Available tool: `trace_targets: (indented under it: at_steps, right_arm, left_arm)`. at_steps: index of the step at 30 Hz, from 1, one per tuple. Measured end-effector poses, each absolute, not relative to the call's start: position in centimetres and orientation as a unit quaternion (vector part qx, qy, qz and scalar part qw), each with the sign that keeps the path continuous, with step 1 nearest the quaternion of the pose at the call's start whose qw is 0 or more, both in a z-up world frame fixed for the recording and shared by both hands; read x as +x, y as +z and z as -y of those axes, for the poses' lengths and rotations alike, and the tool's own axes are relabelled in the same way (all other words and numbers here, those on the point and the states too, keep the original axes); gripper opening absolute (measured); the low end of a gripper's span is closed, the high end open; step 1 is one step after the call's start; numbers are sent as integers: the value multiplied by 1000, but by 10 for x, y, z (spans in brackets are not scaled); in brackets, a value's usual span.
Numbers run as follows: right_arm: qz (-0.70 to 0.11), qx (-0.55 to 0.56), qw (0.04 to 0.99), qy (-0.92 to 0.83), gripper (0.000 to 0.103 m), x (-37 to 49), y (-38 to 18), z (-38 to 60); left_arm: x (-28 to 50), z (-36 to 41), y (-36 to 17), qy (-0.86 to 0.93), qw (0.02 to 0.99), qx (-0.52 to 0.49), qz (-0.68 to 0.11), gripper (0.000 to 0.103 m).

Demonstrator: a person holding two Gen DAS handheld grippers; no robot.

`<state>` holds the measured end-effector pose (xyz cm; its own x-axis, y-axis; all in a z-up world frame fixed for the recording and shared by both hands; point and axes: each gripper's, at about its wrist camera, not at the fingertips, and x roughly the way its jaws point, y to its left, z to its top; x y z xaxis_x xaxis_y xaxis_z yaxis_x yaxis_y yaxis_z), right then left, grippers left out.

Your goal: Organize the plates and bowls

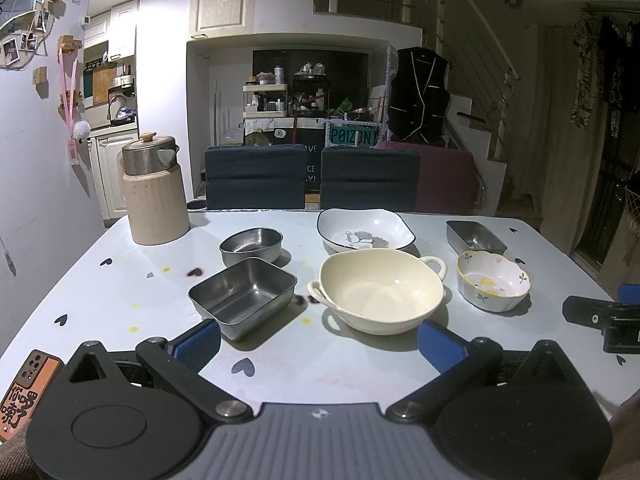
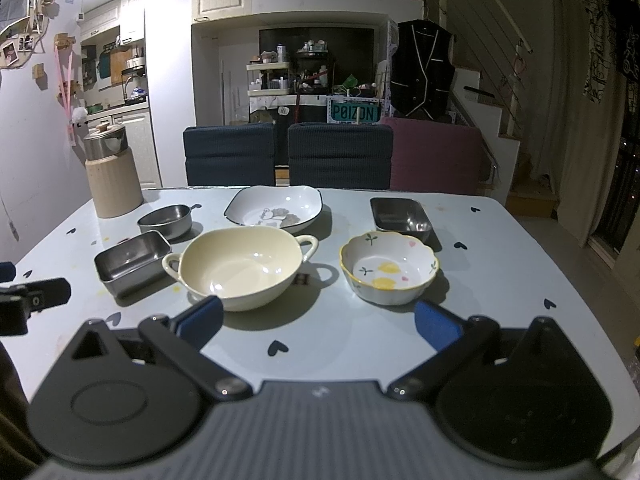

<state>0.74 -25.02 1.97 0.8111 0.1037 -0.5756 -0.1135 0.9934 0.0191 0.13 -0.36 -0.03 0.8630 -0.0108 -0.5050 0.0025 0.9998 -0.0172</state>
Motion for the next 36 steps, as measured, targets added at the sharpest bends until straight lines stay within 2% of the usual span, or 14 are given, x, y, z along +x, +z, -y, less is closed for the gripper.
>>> trace_targets:
  at_steps: [36]
  right_arm:
    - [-303,-9,951,57,103,9,19,250]
  left_arm:
    - [1,7,1,-5,965,-9,-261,103]
